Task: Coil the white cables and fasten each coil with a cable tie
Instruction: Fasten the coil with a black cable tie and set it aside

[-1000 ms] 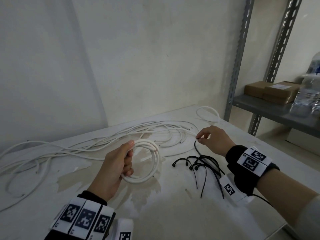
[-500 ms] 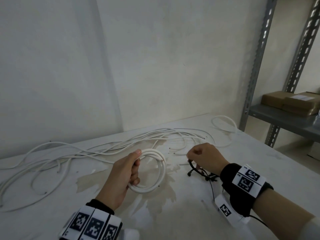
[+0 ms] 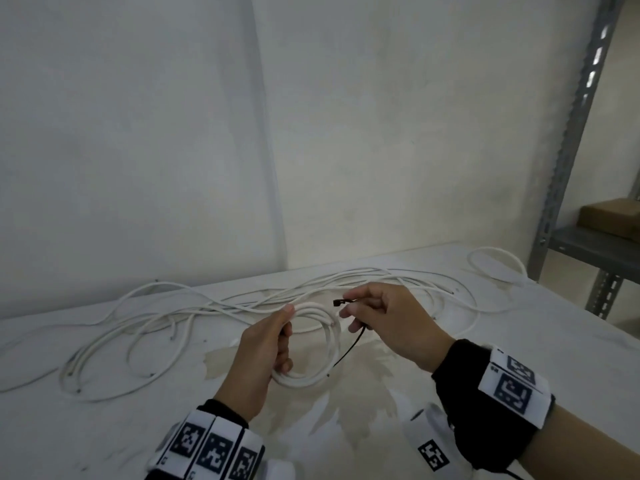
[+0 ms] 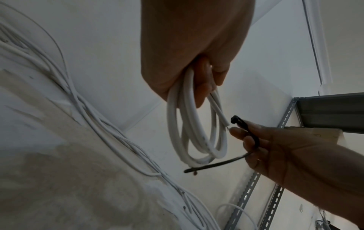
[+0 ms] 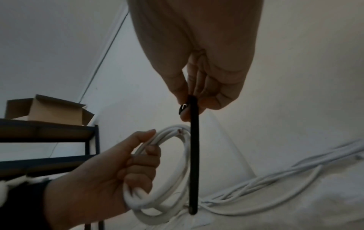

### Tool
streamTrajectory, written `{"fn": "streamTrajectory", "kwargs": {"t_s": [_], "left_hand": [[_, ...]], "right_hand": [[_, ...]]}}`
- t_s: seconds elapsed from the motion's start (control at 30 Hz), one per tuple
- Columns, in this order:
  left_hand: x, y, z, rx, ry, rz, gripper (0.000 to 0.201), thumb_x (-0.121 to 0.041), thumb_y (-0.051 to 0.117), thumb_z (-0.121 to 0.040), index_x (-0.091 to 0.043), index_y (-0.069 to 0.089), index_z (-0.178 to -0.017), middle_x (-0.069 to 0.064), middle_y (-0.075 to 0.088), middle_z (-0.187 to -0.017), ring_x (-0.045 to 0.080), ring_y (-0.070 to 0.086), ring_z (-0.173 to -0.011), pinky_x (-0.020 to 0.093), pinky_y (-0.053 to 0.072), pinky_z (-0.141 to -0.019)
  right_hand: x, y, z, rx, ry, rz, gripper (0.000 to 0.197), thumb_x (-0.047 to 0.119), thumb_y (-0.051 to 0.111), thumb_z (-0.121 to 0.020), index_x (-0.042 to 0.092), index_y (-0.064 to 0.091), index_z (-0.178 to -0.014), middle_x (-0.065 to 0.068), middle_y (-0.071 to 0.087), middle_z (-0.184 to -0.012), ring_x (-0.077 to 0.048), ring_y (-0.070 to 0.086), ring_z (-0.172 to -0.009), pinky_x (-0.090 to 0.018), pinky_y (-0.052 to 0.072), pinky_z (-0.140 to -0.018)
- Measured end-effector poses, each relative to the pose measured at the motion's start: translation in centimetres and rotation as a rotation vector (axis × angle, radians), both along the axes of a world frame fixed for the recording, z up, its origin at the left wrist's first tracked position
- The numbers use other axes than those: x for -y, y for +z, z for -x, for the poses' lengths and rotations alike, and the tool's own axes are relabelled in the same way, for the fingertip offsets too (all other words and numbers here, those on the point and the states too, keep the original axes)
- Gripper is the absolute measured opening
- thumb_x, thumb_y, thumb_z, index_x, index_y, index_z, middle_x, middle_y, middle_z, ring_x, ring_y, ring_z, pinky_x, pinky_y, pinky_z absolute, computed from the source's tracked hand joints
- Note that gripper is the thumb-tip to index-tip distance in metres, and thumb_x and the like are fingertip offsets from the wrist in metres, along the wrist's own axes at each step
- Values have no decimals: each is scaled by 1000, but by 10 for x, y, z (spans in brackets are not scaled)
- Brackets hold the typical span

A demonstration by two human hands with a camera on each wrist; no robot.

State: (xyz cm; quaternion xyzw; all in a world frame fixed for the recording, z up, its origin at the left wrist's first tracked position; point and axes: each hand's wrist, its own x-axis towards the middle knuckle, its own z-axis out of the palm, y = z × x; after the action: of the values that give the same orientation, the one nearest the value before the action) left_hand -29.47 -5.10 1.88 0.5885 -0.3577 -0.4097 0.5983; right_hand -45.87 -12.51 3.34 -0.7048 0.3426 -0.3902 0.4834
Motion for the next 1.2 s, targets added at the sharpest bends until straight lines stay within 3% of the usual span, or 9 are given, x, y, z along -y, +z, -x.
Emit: {"fn": "streamTrajectory", "kwargs": {"t_s": [0.13, 0.23, 0.3, 0.43, 0.57, 0.63, 0.8, 1.03, 1.2], "left_hand": [[-3, -1, -13, -1, 81, -9, 34, -29, 53, -91, -12, 45, -63, -8, 28, -40, 6, 25, -33, 24, 29, -44], [-5, -1, -21, -3, 118, 3, 35, -29, 53, -92, -11, 45, -62, -8, 28, -39, 7, 25, -32, 25, 28, -46], [-5, -1, -24, 1, 127, 14, 36, -29, 53, -92, -11, 44, -62, -9, 28, -40, 7, 25, -33, 26, 27, -47], [-4, -3, -19, 17, 120, 30, 35, -29, 52, -92, -10, 45, -63, -9, 28, -40, 7, 26, -33, 25, 28, -47], [-3, -6, -13, 27, 141, 31, 35, -31, 51, -91, -9, 45, -64, -8, 28, -40, 7, 29, -32, 26, 27, -48], [-4, -7, -11, 21, 157, 40, 36, -31, 49, -92, -8, 45, -66, -8, 29, -40, 7, 31, -31, 27, 29, -50], [-7, -11, -8, 58, 135, 91, 37, -28, 44, -95, -7, 45, -65, -8, 29, -40, 6, 33, -32, 22, 31, -45], [-7, -15, -2, 90, 119, 134, 34, -25, 49, -93, -6, 52, -65, -2, 34, -41, 13, 37, -36, 24, 34, -45], [-5, -17, 2, 29, 72, 140, 14, -22, 51, -92, -11, 56, -85, -7, 34, -43, 8, 33, -38, 25, 34, -45]], "right_hand": [[-4, -5, -15, 3, -218, 245, 17, 5, 53, -90, 18, 65, -87, 6, 56, -83, 3, 59, -56, -5, 39, -52], [-1, -5, -20, 27, -273, 306, 20, 7, 56, -89, 23, 68, -89, 6, 50, -84, -5, 58, -63, -11, 46, -60], [-4, -6, -25, -6, -184, 248, 21, 6, 59, -88, 25, 68, -85, 2, 55, -81, -5, 57, -54, -12, 44, -54], [-21, -10, -40, 54, -49, 18, 18, -3, 61, -83, 14, 66, -75, -4, 57, -62, -4, 54, -39, -15, 43, -43], [-30, -17, -53, 62, -34, -141, 20, -7, 63, -77, 11, 61, -68, -7, 59, -59, -18, 60, -48, -30, 55, -55], [-33, -20, -57, 84, -58, -197, 20, -9, 65, -75, 8, 56, -69, -11, 57, -61, -23, 59, -47, -34, 55, -56], [-36, -25, -61, 142, -147, -254, 27, -7, 66, -73, 9, 45, -77, -12, 52, -64, -18, 57, -36, -31, 51, -46], [-37, -23, -60, 191, -222, -227, 28, -8, 63, -75, 10, 41, -74, -14, 52, -63, -17, 57, -34, -26, 46, -39], [-36, -24, -56, 284, -229, -241, 34, -7, 67, -74, 10, 38, -70, -12, 50, -56, -17, 57, -34, -21, 43, -36]]}}
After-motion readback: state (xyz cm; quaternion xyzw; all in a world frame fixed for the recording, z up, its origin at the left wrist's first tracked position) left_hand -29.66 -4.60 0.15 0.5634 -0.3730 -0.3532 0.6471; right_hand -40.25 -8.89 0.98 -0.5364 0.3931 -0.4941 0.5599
